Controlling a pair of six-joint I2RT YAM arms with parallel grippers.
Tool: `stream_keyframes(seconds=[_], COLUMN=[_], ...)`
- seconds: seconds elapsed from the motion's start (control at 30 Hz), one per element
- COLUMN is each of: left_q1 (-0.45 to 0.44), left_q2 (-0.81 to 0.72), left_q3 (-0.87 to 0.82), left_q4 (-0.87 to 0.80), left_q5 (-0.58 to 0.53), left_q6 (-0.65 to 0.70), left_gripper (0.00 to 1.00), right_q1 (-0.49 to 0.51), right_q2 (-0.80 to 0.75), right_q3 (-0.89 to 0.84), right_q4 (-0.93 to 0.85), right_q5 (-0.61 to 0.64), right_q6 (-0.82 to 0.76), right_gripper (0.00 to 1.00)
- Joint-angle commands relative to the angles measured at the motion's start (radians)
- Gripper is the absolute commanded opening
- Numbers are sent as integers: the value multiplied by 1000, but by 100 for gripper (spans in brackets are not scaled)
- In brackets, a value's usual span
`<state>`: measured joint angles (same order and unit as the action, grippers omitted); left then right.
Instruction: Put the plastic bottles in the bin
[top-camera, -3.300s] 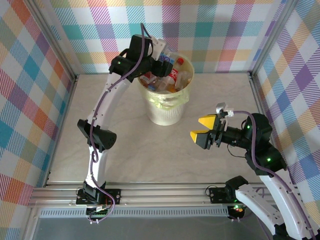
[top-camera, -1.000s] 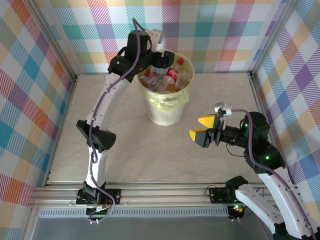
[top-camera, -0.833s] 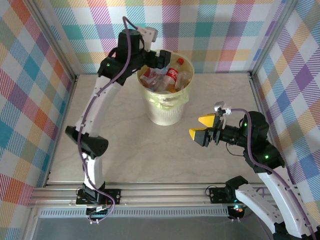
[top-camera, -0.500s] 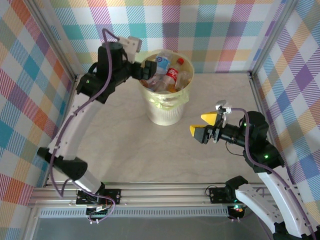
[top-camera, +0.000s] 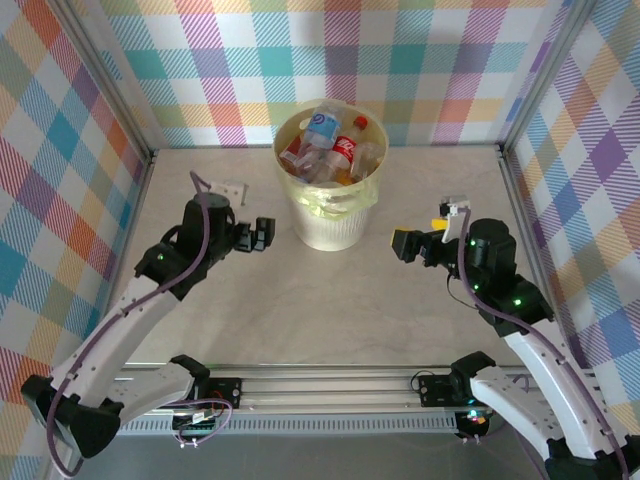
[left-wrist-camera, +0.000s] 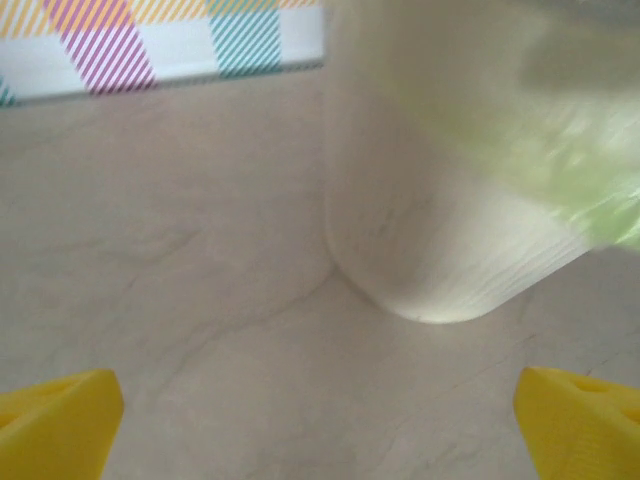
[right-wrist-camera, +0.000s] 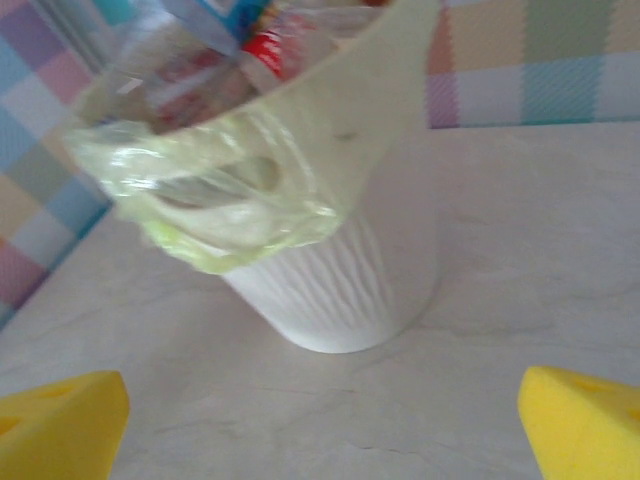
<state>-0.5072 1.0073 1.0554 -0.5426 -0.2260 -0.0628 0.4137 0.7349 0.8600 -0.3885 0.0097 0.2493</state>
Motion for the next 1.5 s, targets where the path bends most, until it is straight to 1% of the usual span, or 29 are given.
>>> stream_keyframes(seconds=[0.0,0.07,0.13,0.23,0.27,0.33,0.47,0.6,0.67,0.77,0.83,0.97,1.07,1.13,1.27,1.3,1.4,1.47], left_q1=[2,2,3,5,8,19,44,102,148,200,225,247,262,273,298,301,309,315], left_q2=[-45,-42,-43,-56,-57,-47,-3,12,9,14,28,74,98,110,132,135,151,168], left_q3=[-90,-142,-194,-281,-312,-353,-406,-473,-505,-531,-546,-561,-573,-587,-600,-606,-636,-657], left_q4=[71,98,139,254,314,376,451,556,594,631,662,700,740,775,817,834,900,956], left_q5=[-113,-138,-182,-237,-249,-262,-305,-292,-268,-240,-229,-250,-265,-249,-180,-167,-151,-134], left_q6=[-35,-18,-19,-18,-16,-8,-12,-10,-18,-28,-22,-28,-13,2,41,46,65,113], left_gripper=[100,100,100,100,100,100,100,100,100,100,100,100,100,100,100,100,100,100], right_q1=[4,4,4,4,4,2,-8,-51,-85,-144,-185,-253,-272,-281,-298,-302,-312,-321], right_q2=[0,-10,-17,-18,-9,17,72,138,178,229,268,380,482,547,620,627,652,680], right_q3=[-78,-130,-176,-237,-254,-270,-320,-389,-410,-425,-451,-506,-535,-543,-550,-546,-562,-584], right_q4=[126,171,209,271,286,299,386,532,588,649,722,907,1079,1166,1271,1265,1315,1378], right_q5=[129,154,209,240,255,282,306,317,315,292,263,216,223,222,195,185,161,143], right_q6=[-37,-29,-10,-53,-68,-83,-114,-176,-201,-210,-219,-237,-268,-281,-288,-286,-284,-279], right_gripper=[100,100,100,100,100,100,100,100,100,100,100,100,100,100,100,100,100,100])
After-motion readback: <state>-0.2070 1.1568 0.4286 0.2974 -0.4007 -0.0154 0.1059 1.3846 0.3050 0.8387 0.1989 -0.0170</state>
